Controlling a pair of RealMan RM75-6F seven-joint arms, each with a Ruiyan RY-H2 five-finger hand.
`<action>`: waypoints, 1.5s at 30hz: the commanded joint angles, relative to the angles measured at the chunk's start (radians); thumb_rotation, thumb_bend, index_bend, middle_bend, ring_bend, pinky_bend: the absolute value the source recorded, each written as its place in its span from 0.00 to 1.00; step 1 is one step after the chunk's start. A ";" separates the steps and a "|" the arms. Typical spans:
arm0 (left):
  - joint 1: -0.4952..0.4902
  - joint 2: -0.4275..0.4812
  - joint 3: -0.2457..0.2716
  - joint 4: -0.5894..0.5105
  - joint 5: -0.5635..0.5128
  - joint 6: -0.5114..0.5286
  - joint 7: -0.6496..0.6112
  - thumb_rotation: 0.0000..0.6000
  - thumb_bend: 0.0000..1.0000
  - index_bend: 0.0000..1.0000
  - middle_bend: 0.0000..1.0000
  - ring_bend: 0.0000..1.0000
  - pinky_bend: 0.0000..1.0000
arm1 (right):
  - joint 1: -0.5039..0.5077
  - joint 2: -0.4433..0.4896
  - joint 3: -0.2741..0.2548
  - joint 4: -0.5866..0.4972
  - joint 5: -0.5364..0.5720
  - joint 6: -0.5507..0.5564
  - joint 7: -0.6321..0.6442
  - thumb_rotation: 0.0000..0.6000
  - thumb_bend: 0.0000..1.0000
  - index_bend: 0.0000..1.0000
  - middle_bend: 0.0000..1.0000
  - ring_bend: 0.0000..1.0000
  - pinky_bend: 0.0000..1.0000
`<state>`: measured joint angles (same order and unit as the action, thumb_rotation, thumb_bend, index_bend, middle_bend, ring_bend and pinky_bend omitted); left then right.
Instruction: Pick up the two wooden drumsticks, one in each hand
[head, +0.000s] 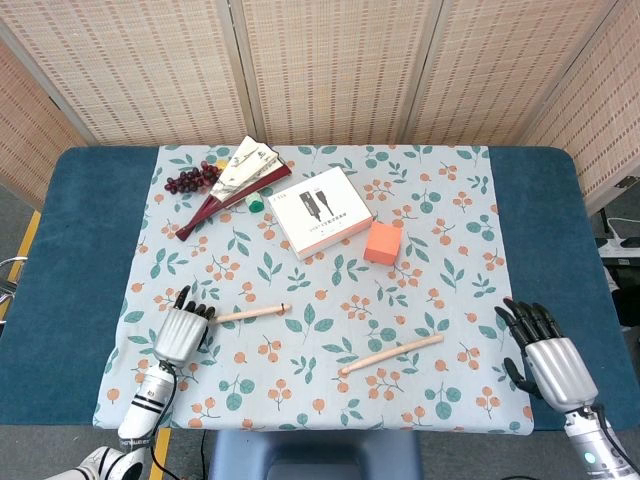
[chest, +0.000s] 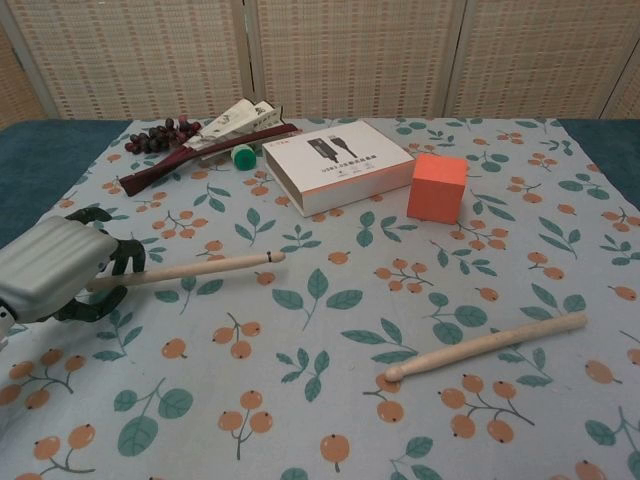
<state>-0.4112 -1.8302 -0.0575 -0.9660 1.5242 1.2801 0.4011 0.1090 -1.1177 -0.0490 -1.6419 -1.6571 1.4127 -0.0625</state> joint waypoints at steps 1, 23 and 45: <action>0.015 0.035 0.014 0.019 0.075 0.131 -0.184 1.00 0.61 0.85 0.86 0.48 0.15 | 0.008 -0.022 -0.013 -0.001 -0.025 -0.015 -0.027 1.00 0.40 0.00 0.00 0.00 0.00; 0.074 0.134 0.032 0.045 0.100 0.254 -0.413 1.00 0.61 0.85 0.87 0.49 0.15 | 0.224 -0.288 0.036 0.157 0.010 -0.357 -0.285 1.00 0.40 0.21 0.24 0.00 0.00; 0.065 0.102 0.029 0.129 0.095 0.242 -0.465 1.00 0.60 0.85 0.86 0.51 0.15 | 0.281 -0.390 0.025 0.302 0.058 -0.385 -0.325 1.00 0.40 0.40 0.42 0.06 0.00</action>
<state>-0.3461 -1.7271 -0.0288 -0.8383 1.6191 1.5219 -0.0625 0.3888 -1.5054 -0.0245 -1.3398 -1.6035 1.0257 -0.3777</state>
